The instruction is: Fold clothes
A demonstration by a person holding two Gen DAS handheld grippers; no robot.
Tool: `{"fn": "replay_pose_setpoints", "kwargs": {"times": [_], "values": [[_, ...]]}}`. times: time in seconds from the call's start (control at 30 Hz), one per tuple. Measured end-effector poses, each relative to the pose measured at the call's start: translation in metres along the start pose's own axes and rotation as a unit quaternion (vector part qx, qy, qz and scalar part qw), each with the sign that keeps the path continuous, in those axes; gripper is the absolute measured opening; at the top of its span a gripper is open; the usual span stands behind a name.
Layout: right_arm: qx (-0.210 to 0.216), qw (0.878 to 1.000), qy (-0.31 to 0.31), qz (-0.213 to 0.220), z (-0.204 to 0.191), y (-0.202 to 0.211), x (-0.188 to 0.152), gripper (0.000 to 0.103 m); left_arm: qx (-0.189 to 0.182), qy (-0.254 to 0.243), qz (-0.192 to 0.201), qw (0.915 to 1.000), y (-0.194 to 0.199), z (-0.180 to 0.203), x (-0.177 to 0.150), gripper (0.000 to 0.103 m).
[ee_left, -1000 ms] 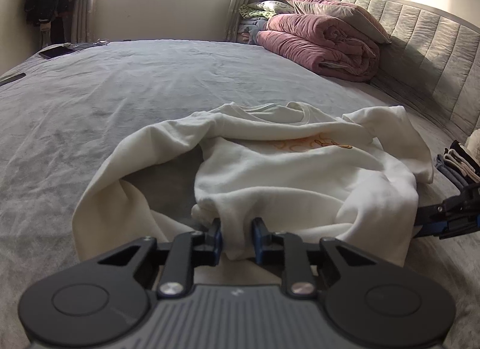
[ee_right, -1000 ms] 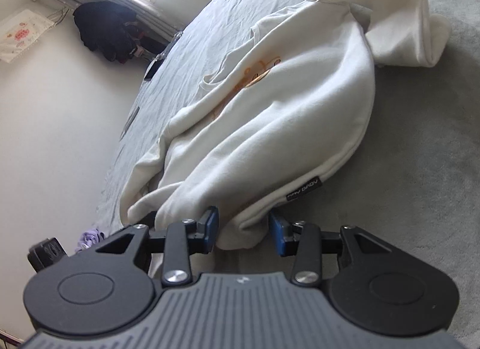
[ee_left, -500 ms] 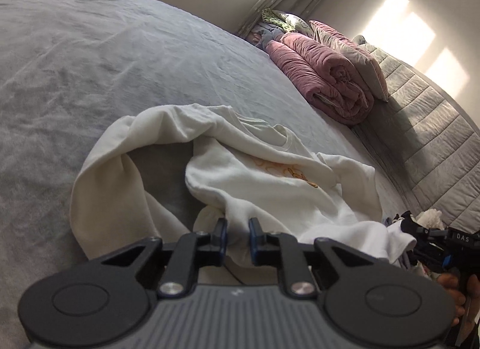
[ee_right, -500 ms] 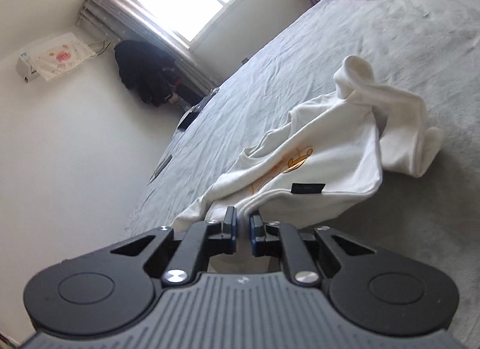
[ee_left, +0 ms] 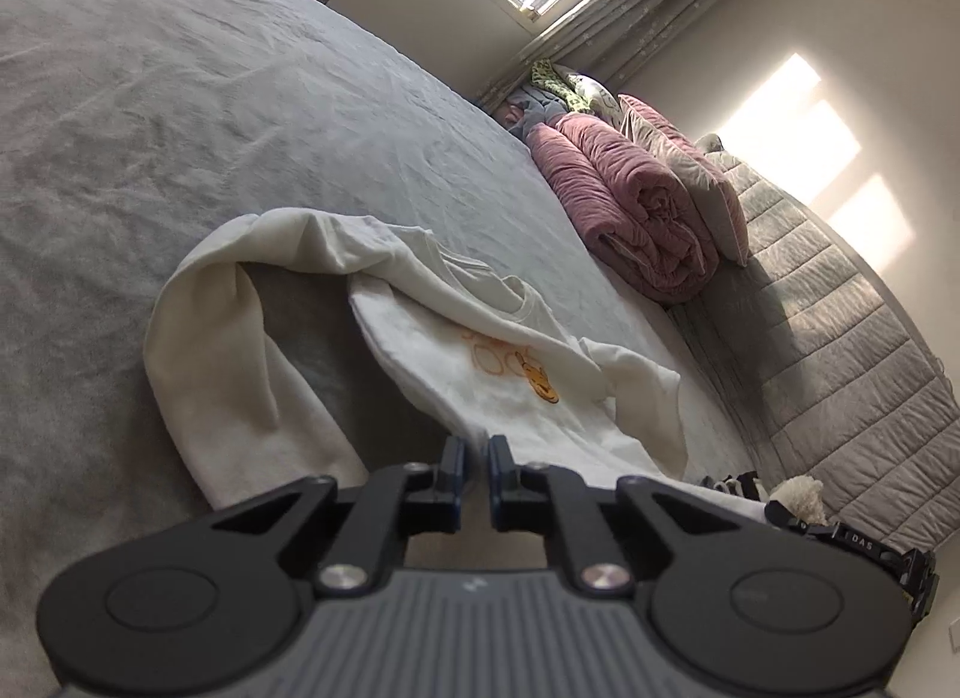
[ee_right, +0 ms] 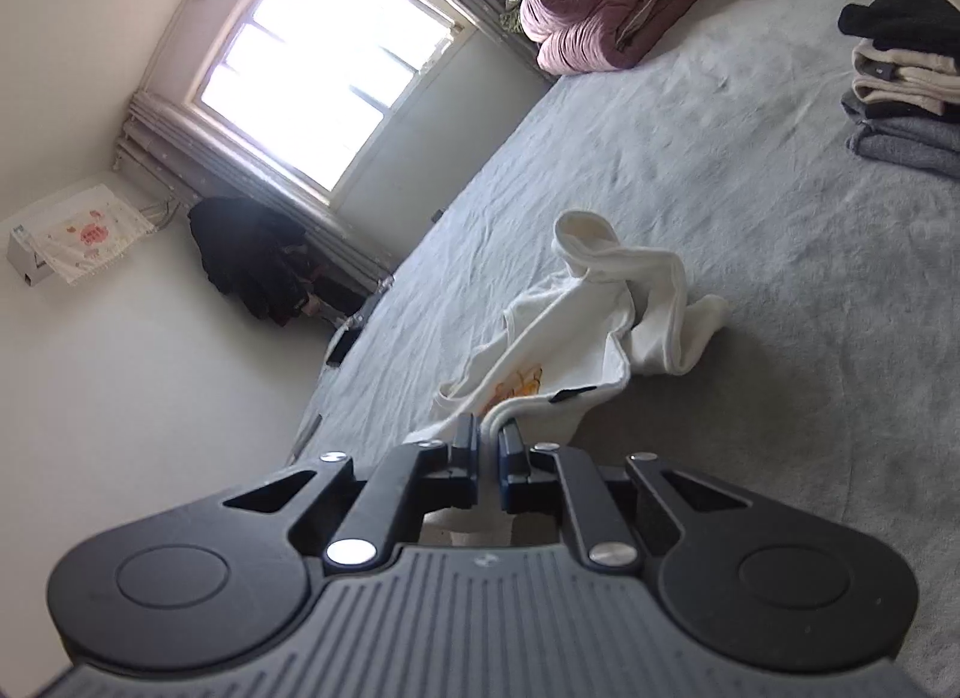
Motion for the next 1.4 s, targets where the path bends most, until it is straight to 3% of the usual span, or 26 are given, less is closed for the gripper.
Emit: {"fn": "replay_pose_setpoints", "kwargs": {"times": [0.07, 0.2, 0.27, 0.33, 0.37, 0.57, 0.73, 0.8, 0.83, 0.87, 0.97, 1.03, 1.1, 1.13, 1.23, 1.4], "values": [[0.01, 1.0, -0.008, 0.01, -0.001, 0.012, 0.007, 0.01, -0.016, 0.016, 0.009, 0.9997, 0.01, 0.003, -0.005, 0.001], [-0.045, 0.999, 0.019, -0.008, 0.008, 0.02, 0.004, 0.004, 0.021, 0.023, 0.002, 0.9995, 0.007, -0.006, -0.024, 0.003], [-0.104, 0.993, 0.047, -0.021, 0.022, 0.01, -0.002, 0.004, 0.043, 0.016, -0.033, 0.9984, -0.006, -0.011, -0.037, 0.013], [-0.162, 0.983, 0.075, -0.035, 0.037, 0.001, -0.008, 0.008, 0.067, 0.003, -0.044, 0.9968, -0.013, -0.013, -0.046, 0.032], [-0.166, 0.982, 0.078, -0.047, 0.042, -0.002, -0.012, 0.015, 0.08, -0.003, -0.047, 0.9957, -0.016, -0.014, -0.049, 0.034], [-0.189, 0.976, 0.068, -0.082, 0.069, -0.002, -0.022, 0.015, 0.124, -0.014, -0.058, 0.9905, -0.027, -0.02, -0.065, 0.049], [-0.162, 0.983, 0.035, -0.083, 0.07, 0.001, -0.024, 0.018, 0.131, -0.028, -0.058, 0.9892, -0.033, -0.016, -0.078, 0.07], [-0.151, 0.985, 0.021, -0.083, 0.071, 0.002, -0.024, 0.031, 0.14, -0.037, -0.057, 0.9878, -0.037, -0.016, -0.081, 0.07], [-0.145, 0.986, 0.015, -0.083, 0.071, 0.003, -0.024, 0.044, 0.144, -0.041, -0.055, 0.9872, -0.038, -0.016, -0.081, 0.07], [-0.14, 0.987, 0.008, -0.083, 0.071, 0.003, -0.024, 0.051, 0.145, -0.041, -0.053, 0.9871, -0.038, -0.016, -0.081, 0.07], [-0.119, 0.989, -0.009, -0.088, 0.07, 0.004, -0.026, 0.051, 0.15, -0.049, -0.046, 0.9864, -0.039, -0.015, -0.081, 0.061], [-0.109, 0.989, -0.007, -0.104, 0.067, -0.002, -0.032, 0.051, 0.163, -0.056, -0.045, 0.9841, -0.04, -0.015, -0.081, 0.034], [-0.126, 0.985, 0.006, -0.117, 0.067, -0.008, -0.038, 0.051, 0.16, -0.055, -0.047, 0.9844, -0.041, -0.016, -0.082, 0.017], [-0.137, 0.983, 0.016, -0.119, 0.068, -0.01, -0.039, 0.05, 0.159, -0.054, -0.047, 0.9846, -0.041, -0.017, -0.082, 0.013], [-0.169, 0.977, 0.046, -0.125, 0.07, -0.017, -0.044, 0.014, 0.157, -0.055, -0.038, 0.9853, -0.037, -0.015, -0.08, 0.01], [-0.107, 0.99, 0.057, -0.069, 0.051, 0.006, -0.029, 0.009, 0.125, -0.044, 0.004, 0.9912, -0.003, -0.002, -0.065, 0.009]]}}
Point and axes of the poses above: each gripper's, at about its wrist camera, not at the fingertips, and y roughly against the way its jaws point, z to its right, x to its top, the point moved 9 cm from there along -y, roughly the way its jaws point, and after that the axes turned 10 degrees about -z, right-handed, at the moved point
